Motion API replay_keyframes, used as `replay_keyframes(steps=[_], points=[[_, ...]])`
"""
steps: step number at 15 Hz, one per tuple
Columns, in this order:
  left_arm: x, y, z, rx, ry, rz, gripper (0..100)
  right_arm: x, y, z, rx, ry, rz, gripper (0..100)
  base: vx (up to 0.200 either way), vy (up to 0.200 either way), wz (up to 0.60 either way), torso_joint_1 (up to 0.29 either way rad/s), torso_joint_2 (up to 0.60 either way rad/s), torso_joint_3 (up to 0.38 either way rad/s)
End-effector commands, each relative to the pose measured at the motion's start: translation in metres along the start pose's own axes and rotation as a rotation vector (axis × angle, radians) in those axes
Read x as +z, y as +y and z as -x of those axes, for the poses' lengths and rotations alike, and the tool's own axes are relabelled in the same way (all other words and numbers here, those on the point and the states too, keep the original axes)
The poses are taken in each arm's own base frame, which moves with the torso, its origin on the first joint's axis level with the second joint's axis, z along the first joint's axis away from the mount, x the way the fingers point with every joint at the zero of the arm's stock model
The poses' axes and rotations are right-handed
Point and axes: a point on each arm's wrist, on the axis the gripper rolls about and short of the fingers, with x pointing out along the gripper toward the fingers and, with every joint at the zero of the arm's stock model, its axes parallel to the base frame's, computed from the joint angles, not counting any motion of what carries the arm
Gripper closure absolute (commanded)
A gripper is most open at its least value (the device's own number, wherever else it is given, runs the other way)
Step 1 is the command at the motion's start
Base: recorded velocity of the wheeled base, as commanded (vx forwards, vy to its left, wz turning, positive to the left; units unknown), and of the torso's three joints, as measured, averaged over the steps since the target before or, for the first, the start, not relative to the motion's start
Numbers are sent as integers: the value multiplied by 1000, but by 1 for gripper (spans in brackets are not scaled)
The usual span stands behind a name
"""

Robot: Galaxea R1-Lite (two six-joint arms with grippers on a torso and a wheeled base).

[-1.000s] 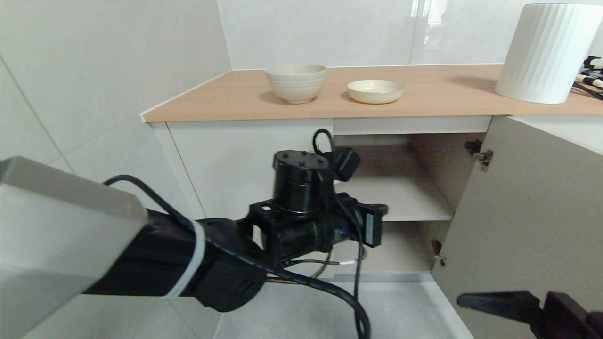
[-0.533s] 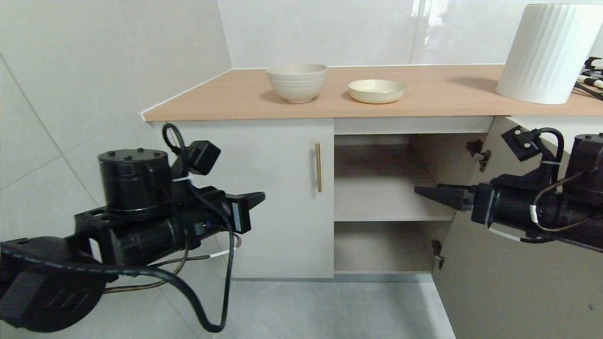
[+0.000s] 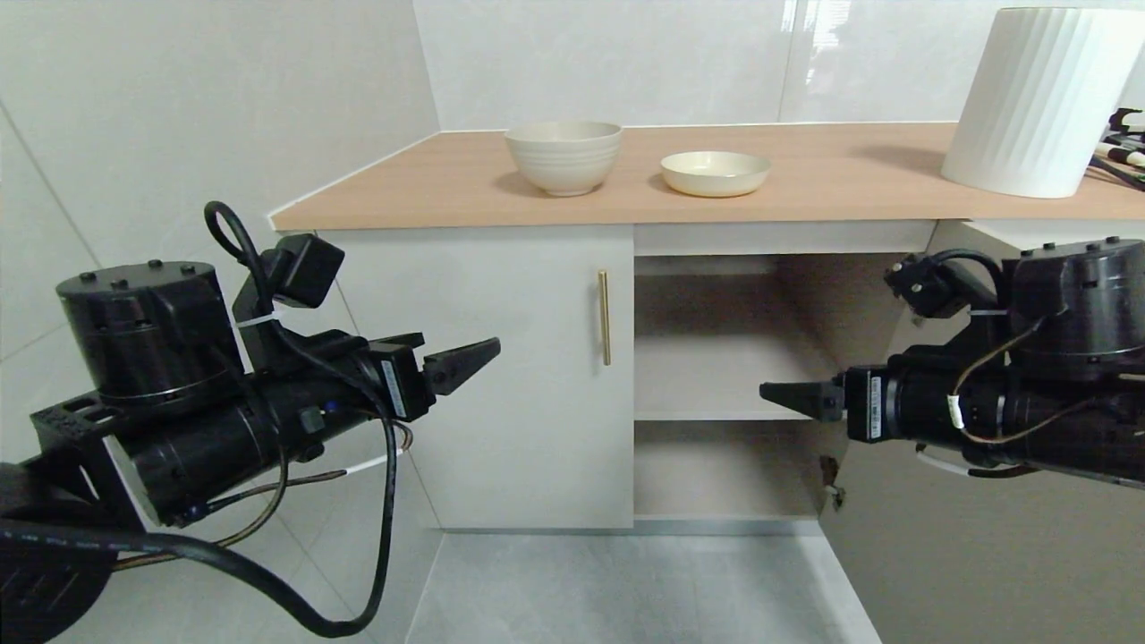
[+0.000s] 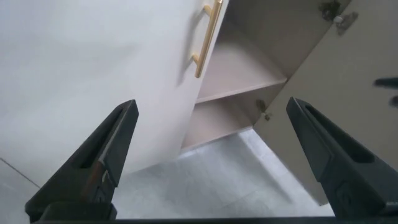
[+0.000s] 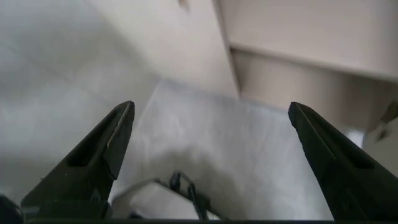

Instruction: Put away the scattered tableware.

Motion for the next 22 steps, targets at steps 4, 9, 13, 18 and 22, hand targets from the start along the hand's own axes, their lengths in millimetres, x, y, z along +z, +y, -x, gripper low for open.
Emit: replay_keyframes(steps=[4,9,13,18,22], points=[[9,-4,8,-3,-4,-1,0,16,8,25,28,-90,11,0,0,0,0,0,0,0],[20,-8,20,-9,-29,-6,0,17,18,36,66,-102,25,0,40,0,0,0,0,0],[22,-8,24,0,-8,-4,0,17,19,44,69,-91,28,0,200,0,0,0,4,0],[22,-7,23,3,-3,-4,0,16,19,45,75,-88,28,0,160,0,0,2,3,5],[23,-8,25,1,-13,-6,0,1,14,47,80,-72,146,0,0,0,0,0,0,0]])
